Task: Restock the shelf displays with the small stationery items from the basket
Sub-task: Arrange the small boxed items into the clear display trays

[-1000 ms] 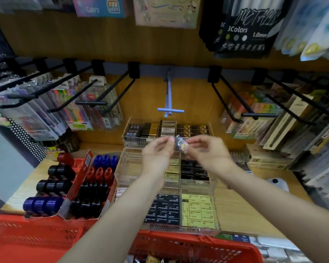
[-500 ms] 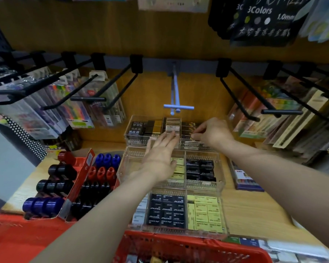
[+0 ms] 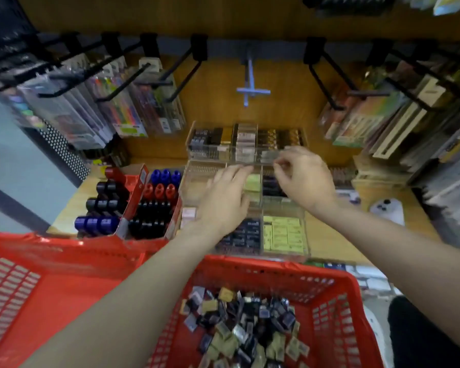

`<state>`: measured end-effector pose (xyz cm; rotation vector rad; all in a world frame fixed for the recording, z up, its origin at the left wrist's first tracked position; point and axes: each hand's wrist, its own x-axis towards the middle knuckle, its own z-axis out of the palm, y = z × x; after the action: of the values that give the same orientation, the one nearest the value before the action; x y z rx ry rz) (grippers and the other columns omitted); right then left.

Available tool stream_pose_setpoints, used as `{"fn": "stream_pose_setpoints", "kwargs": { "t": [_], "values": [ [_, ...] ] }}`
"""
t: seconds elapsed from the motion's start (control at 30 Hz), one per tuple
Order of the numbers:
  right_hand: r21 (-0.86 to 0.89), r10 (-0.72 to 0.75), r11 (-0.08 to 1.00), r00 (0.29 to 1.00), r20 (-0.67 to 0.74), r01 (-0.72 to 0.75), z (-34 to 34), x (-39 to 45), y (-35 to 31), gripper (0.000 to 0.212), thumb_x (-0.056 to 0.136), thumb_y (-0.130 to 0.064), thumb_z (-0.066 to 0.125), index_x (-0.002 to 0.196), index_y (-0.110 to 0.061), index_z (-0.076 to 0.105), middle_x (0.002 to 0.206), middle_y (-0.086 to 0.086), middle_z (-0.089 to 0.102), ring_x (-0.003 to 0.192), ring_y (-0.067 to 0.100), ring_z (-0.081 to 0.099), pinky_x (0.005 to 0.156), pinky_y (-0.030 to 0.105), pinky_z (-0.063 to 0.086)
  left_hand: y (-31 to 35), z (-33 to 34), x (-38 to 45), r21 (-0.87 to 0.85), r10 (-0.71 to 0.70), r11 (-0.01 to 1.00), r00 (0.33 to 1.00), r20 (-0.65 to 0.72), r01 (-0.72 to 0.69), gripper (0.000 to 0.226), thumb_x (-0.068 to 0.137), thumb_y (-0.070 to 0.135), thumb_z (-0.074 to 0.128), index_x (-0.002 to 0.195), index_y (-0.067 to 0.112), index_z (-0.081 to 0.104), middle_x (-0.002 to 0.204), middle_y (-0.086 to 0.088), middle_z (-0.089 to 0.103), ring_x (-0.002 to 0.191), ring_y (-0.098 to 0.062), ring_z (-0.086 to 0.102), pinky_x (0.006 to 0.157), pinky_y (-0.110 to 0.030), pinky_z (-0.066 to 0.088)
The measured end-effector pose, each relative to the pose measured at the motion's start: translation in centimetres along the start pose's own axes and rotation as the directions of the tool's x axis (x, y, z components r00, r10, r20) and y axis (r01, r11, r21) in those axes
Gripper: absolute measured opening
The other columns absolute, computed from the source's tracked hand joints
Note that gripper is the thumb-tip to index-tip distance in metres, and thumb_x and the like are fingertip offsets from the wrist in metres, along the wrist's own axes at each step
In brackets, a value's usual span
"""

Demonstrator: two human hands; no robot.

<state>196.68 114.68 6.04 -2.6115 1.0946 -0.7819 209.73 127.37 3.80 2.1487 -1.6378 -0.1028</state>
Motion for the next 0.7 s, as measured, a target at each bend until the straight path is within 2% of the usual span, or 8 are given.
{"fn": "stream_pose_setpoints", "kwargs": {
  "t": [0.07, 0.17, 0.23, 0.33, 0.4, 0.5, 0.6, 0.7],
  "values": [
    [0.108, 0.0, 0.994, 0.997, 0.08, -0.009, -0.1, -5.6, -0.4, 0.013, 0.089, -0.022, 0.061, 0.09, -0.018, 0.074, 0.091, 0.001, 0.07, 0.08, 0.017, 0.066, 0.072, 0.033, 0.056, 0.6, 0.8, -4.9, -0.021, 0.107, 0.994, 0.994, -0.028, -0.107, 0.036, 0.092, 0.012, 0.055, 0.128, 0.014, 0.058, 0.125, -0.006, 0.057, 0.117, -0.027, 0.05, 0.097, -0.042, 0.043],
    [0.144, 0.152, 0.97, 0.948, 0.28, -0.198, 1.3, -14.1, 0.1, 0.014, 0.088, -0.023, 0.062, 0.079, -0.02, 0.072, 0.078, -0.004, 0.071, 0.069, 0.014, 0.066, 0.063, 0.025, 0.051, 0.1, 2.9, -11.1, 0.034, 0.154, 0.985, 0.952, 0.265, -0.169, 0.027, 0.093, 0.014, 0.051, 0.117, 0.015, 0.064, 0.113, -0.004, 0.063, 0.107, -0.025, 0.055, 0.085, -0.038, 0.048],
    [0.113, 0.269, 0.93, 0.858, 0.437, -0.349, 2.7, -19.1, 1.2, 0.014, 0.088, -0.021, 0.062, 0.08, -0.019, 0.074, 0.08, -0.003, 0.073, 0.073, 0.014, 0.066, 0.068, 0.024, 0.049, -0.8, 5.0, -14.4, 0.046, 0.027, 0.997, 0.894, 0.448, -0.054, 0.027, 0.092, 0.015, 0.052, 0.116, 0.016, 0.065, 0.113, -0.005, 0.065, 0.106, -0.026, 0.059, 0.084, -0.036, 0.05],
    [0.036, 0.353, 0.867, 0.663, 0.66, -0.497, 5.5, -25.1, 3.2, 0.013, 0.092, -0.016, 0.062, 0.094, -0.014, 0.074, 0.1, 0.002, 0.073, 0.085, 0.014, 0.064, 0.075, 0.02, 0.045, -2.8, 8.6, -18.6, 0.06, -0.182, 0.98, 0.726, 0.664, 0.19, 0.029, 0.093, 0.014, 0.055, 0.121, 0.014, 0.065, 0.118, -0.009, 0.067, 0.107, -0.026, 0.063, 0.089, -0.035, 0.05],
    [-0.036, 0.399, 0.825, 0.536, 0.744, -0.564, 7.2, -27.7, 4.3, 0.014, 0.095, -0.015, 0.059, 0.103, -0.013, 0.071, 0.108, 0.006, 0.069, 0.088, 0.016, 0.06, 0.074, 0.022, 0.043, -4.0, 10.9, -20.9, 0.048, -0.234, 0.953, 0.623, 0.747, 0.3, 0.03, 0.095, 0.01, 0.055, 0.123, 0.008, 0.062, 0.119, -0.013, 0.067, 0.107, -0.028, 0.064, 0.091, -0.037, 0.049],
    [-0.14, 0.462, 0.79, 0.43, 0.776, -0.597, 9.2, -29.3, 5.6, 0.022, 0.096, -0.014, 0.056, 0.116, -0.015, 0.066, 0.109, 0.008, 0.067, 0.091, 0.023, 0.061, 0.071, 0.028, 0.042, -5.8, 13.7, -22.3, 0.032, -0.276, 0.918, 0.578, 0.768, 0.396, 0.034, 0.094, 0.01, 0.058, 0.128, 0.009, 0.057, 0.11, -0.016, 0.067, 0.099, -0.03, 0.065, 0.085, -0.038, 0.051],
    [-0.129, 0.488, 0.749, 0.411, 0.77, -0.649, 11.4, -29.1, 6.7, 0.029, 0.094, -0.011, 0.058, 0.122, -0.011, 0.063, 0.117, 0.01, 0.067, 0.104, 0.027, 0.062, 0.076, 0.022, 0.04, -6.9, 16.2, -21.1, 0.03, -0.308, 0.903, 0.596, 0.741, 0.429, 0.039, 0.096, 0.018, 0.058, 0.134, 0.016, 0.051, 0.12, -0.012, 0.064, 0.104, -0.027, 0.064, 0.084, -0.037, 0.052],
    [-0.135, 0.488, 0.752, 0.407, 0.772, -0.645, 13.4, -28.6, 7.4, 0.032, 0.094, -0.014, 0.058, 0.126, -0.014, 0.06, 0.116, 0.006, 0.066, 0.085, 0.016, 0.058, 0.067, 0.022, 0.042, -6.8, 18.9, -19.2, -0.011, -0.365, 0.849, 0.6, 0.712, 0.529, 0.049, 0.095, 0.022, 0.061, 0.141, 0.02, 0.043, 0.136, -0.01, 0.052, 0.11, -0.027, 0.06, 0.089, -0.037, 0.053]
  ]
}}
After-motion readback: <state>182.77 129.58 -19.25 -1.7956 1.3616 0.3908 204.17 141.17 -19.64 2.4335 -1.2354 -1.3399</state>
